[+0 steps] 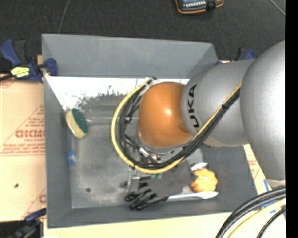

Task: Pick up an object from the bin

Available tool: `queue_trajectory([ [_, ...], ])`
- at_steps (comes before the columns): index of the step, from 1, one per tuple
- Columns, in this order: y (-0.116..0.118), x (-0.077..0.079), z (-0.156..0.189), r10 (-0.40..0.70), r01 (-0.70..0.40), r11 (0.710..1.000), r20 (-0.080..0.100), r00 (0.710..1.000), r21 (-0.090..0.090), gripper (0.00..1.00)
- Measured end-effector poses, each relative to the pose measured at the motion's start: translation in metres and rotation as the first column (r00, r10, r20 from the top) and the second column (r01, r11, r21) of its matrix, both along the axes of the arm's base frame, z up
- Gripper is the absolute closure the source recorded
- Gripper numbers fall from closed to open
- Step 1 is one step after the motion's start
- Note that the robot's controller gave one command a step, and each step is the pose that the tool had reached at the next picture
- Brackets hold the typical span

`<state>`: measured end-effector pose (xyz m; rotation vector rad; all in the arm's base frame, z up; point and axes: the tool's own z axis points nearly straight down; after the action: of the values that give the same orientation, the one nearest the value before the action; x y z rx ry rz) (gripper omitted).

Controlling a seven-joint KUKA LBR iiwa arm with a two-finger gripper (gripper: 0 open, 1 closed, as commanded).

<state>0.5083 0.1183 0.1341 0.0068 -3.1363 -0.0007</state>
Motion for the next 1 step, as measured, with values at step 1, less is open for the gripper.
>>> queue_trajectory([
  [1, -0.0005, 0.0021, 0.0034, -0.005, 0.005, 1.000, 0.007, 1.000, 0.001, 0.00],
])
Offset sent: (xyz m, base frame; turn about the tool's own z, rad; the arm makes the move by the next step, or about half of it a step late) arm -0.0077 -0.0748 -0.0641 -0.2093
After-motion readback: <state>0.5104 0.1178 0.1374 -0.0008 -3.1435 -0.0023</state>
